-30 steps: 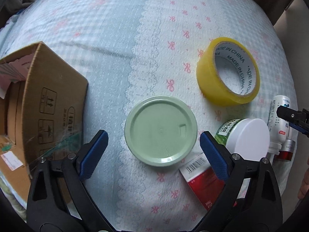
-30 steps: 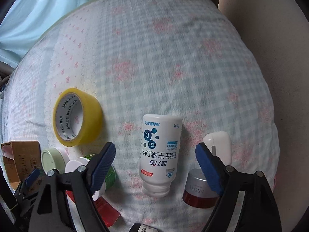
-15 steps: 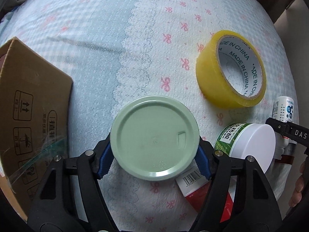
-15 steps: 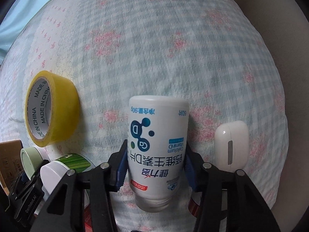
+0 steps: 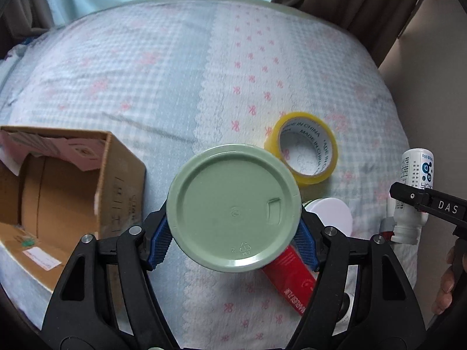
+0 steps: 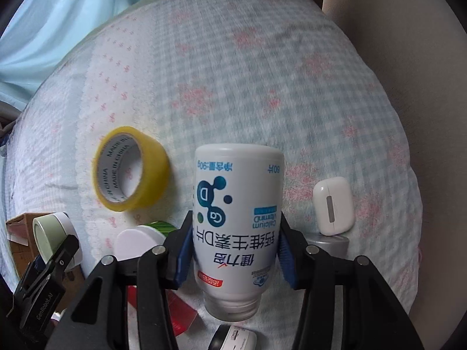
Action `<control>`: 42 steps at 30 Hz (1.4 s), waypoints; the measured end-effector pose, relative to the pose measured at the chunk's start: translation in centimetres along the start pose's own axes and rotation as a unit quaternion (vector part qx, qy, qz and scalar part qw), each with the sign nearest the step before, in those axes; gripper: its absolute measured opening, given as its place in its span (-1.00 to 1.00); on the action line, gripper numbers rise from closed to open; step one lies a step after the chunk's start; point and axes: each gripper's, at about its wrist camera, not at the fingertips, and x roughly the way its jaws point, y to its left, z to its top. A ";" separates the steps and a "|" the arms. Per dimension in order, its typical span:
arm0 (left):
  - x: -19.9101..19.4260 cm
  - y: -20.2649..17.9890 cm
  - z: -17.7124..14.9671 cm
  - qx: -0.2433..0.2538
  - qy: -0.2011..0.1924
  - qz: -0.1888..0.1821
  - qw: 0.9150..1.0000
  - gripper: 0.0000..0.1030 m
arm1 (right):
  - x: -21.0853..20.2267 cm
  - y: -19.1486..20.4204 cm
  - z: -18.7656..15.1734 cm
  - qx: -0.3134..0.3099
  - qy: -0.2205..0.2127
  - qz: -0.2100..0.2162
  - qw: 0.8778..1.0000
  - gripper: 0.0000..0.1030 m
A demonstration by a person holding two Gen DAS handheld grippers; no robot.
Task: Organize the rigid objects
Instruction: 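Close the left tool on the green jar while the right tool grips the white bottle, then carry both into the cardboard box and open both tools to release them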
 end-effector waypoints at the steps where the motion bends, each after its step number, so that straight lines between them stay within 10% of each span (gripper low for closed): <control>1: -1.6 0.3 0.1 0.000 -0.009 -0.001 1.000 0.32 | -1.4 0.3 -0.2 -0.003 -0.009 0.004 1.000 -0.10; 11: -18.2 6.9 2.6 -0.005 -0.070 -0.007 0.997 0.32 | -15.2 5.7 -2.8 -0.035 -0.075 0.044 0.996 -0.10; 19: -24.1 15.5 2.8 0.012 -0.085 -0.018 0.996 0.32 | -21.8 13.9 -6.1 -0.066 -0.112 0.073 0.989 -0.10; 29: -23.7 27.7 3.7 0.066 -0.054 -0.038 0.996 0.32 | -21.6 27.5 -10.4 -0.027 -0.109 0.110 0.988 -0.10; 42: -13.2 34.8 4.6 0.126 0.048 -0.032 0.990 0.32 | -12.1 38.9 -11.6 -0.012 -0.018 0.119 0.993 -0.10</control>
